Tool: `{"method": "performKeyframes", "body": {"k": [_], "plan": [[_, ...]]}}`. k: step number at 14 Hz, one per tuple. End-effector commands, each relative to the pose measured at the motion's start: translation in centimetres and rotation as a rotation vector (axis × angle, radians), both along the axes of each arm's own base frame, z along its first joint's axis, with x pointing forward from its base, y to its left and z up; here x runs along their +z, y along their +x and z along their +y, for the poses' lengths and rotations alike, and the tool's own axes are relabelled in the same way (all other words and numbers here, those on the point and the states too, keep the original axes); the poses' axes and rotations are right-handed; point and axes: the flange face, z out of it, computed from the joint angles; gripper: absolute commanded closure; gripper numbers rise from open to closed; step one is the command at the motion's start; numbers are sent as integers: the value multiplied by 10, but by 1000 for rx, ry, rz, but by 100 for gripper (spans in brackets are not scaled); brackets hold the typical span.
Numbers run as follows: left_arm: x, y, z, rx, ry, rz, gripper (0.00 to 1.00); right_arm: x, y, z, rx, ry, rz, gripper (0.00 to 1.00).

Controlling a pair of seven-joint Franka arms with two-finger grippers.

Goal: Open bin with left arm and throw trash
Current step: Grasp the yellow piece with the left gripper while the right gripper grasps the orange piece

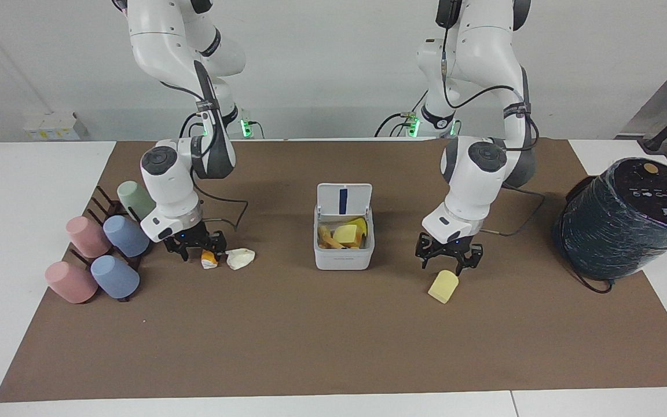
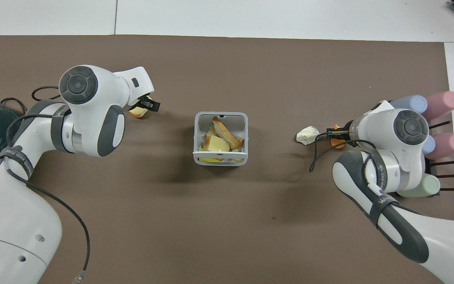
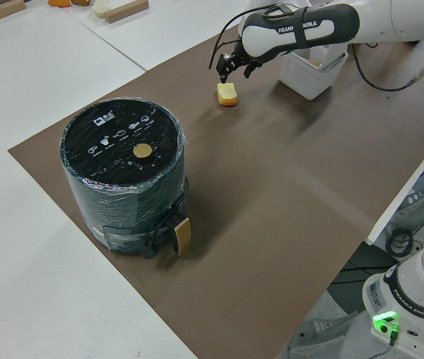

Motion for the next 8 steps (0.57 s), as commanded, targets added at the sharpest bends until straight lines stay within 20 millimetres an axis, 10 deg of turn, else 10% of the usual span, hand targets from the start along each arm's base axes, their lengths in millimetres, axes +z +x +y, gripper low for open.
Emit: {"method": "performKeyframes", "body": {"k": [1,8], "plan": [[-16,4,5,-59,27,-22,14,9,-2,3,-45,15,-21,100],[-49,-14,4,-72,35,-5,25,104,33,10,-88,33,-120,100]]}}
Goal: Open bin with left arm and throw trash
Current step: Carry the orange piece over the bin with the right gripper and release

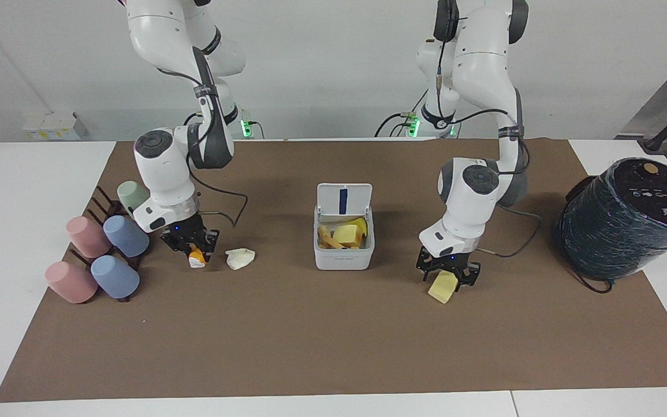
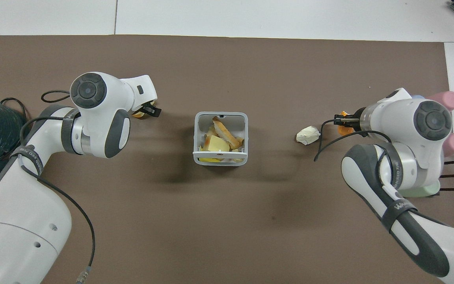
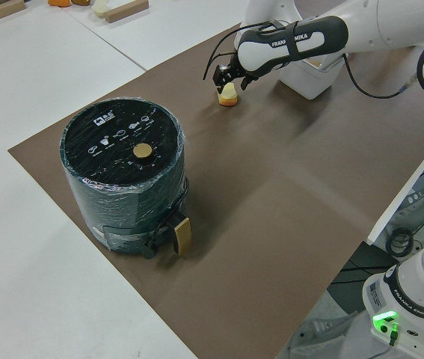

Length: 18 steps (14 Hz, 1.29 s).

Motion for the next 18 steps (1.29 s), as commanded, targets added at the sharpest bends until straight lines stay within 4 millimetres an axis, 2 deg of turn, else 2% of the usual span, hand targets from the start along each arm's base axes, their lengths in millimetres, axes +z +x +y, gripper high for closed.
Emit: {"method": "performKeyframes", "body": {"k": [1,3,4,5,6,8,9,10,11,12,15,17,18], "plan": [[-10,-10,1,-17,6,-25,31,44,20,25,-19,23,-16,100],[-10,-11,1,-11,4,-21,50,79,31,43,-92,45,1,100],[-11,-11,1,-3,2,-19,65,93,32,59,-101,53,-1,100],[-10,-12,1,21,-2,-12,81,99,30,74,-110,62,3,100],[-10,-12,1,32,-3,-5,88,102,26,89,-135,74,6,100],[-8,-9,2,37,-4,-3,100,105,18,132,-232,156,7,100],[-3,-6,4,44,-7,1,100,106,15,147,-275,193,10,100],[7,0,5,51,-11,2,100,107,13,172,-299,231,0,100],[16,6,3,59,-18,14,100,103,10,197,-327,251,5,100],[26,13,-1,81,-34,31,100,98,9,213,-360,262,5,100],[53,32,-13,149,-51,75,100,92,6,237,-394,291,2,100],[69,39,-12,197,-64,81,100,81,1,267,-405,294,13,100],[77,41,-11,226,-72,83,100,76,1,274,-416,297,15,100]]}}
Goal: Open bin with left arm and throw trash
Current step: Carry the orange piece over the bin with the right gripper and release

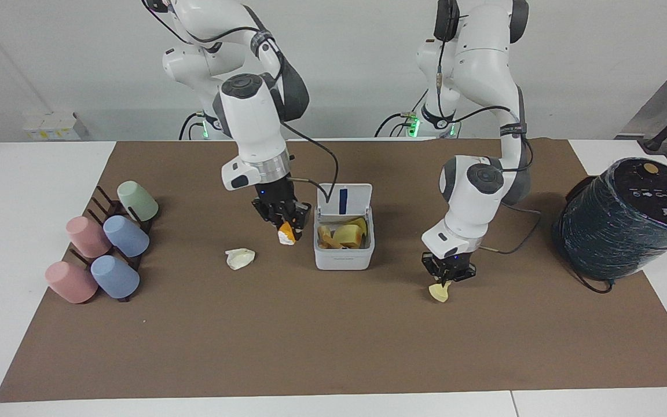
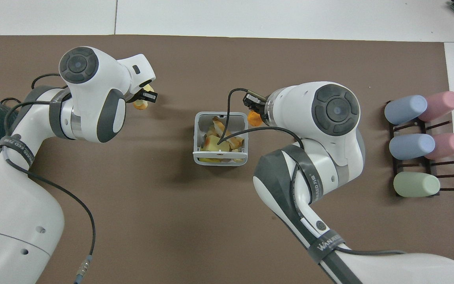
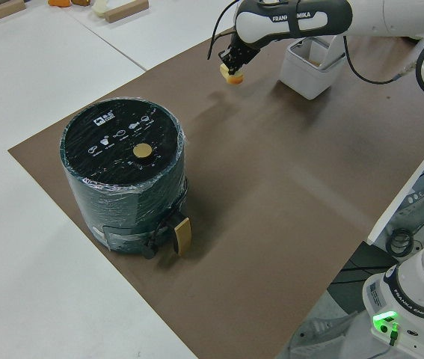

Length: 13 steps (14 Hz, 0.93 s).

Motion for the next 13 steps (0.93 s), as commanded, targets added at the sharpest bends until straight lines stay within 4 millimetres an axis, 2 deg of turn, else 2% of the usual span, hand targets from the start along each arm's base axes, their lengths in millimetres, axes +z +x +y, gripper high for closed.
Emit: {"method": "performKeyframes", "body": {"k": [1,4,8,9,10,11,13], "plan": [[14,13,3,83,-36,31,100,-11,8,23,-30,32,-17,100],[41,14,3,133,-72,61,100,-22,3,39,6,26,-29,100],[59,10,1,225,-94,81,100,-33,-15,58,42,-1,22,97],[62,9,0,253,-113,87,100,-33,-17,57,43,-9,36,69],[71,8,0,275,-134,85,100,-33,-18,58,42,-8,38,16],[75,7,-1,295,-148,87,100,-32,-19,60,45,-9,40,0],[85,5,-2,346,-169,84,100,-22,-18,57,44,0,27,0]]}}
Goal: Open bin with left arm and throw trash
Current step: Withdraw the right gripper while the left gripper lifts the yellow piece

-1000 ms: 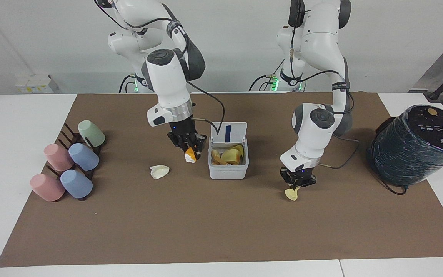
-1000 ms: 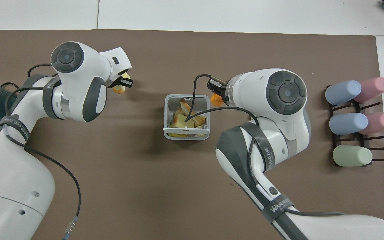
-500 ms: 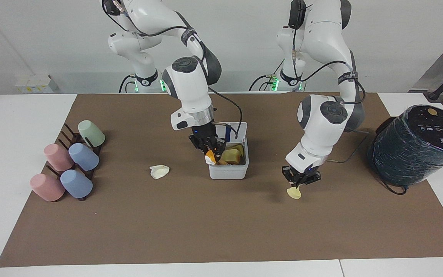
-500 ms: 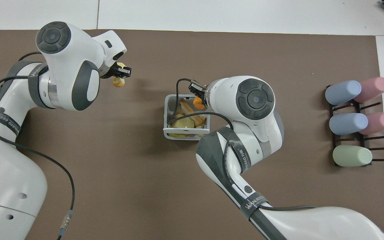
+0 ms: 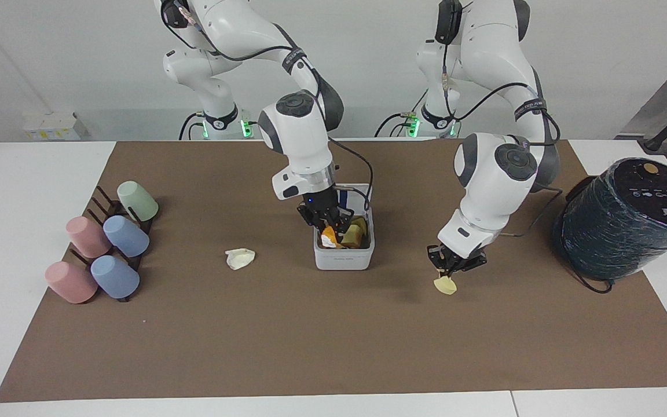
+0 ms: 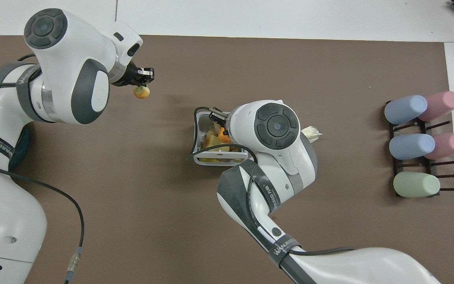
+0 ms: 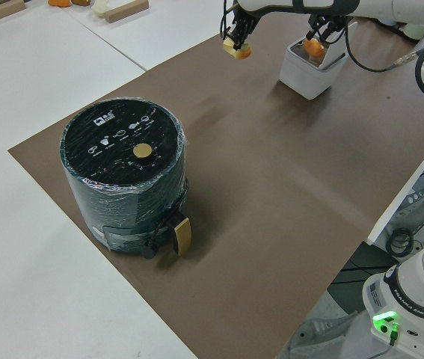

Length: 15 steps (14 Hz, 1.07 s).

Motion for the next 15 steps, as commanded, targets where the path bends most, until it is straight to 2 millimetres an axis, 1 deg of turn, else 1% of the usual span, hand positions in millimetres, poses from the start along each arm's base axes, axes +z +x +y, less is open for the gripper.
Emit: {"method": "performKeyframes", "body": {"k": [1,3,4,5,7,9,10,11,12,13,14,15], "plan": [[17,-4,-2,62,-37,18,100,19,4,-9,-18,8,-11,0],[20,-6,-10,101,-49,22,100,28,12,-22,-34,8,-29,0],[21,-7,-17,128,-57,23,100,38,15,-36,-53,7,-31,0],[29,-8,-25,155,-71,16,100,47,18,-52,-63,-1,-25,0],[30,-21,-58,174,-87,36,100,68,20,-90,-19,-37,-15,0],[39,-42,-103,220,-106,43,100,88,18,-142,64,-90,9,0],[40,-50,-119,248,-116,53,100,104,14,-174,100,-110,8,0],[43,-62,-136,256,-121,64,100,116,11,-201,143,-129,6,0],[42,-73,-150,259,-115,81,100,123,5,-219,201,-150,32,0],[36,-87,-159,253,-104,103,100,124,3,-236,240,-164,61,0],[28,-100,-167,239,-94,119,100,121,-4,-244,286,-175,103,0],[22,-110,-171,226,-82,134,100,124,-14,-256,311,-181,127,0]]}}
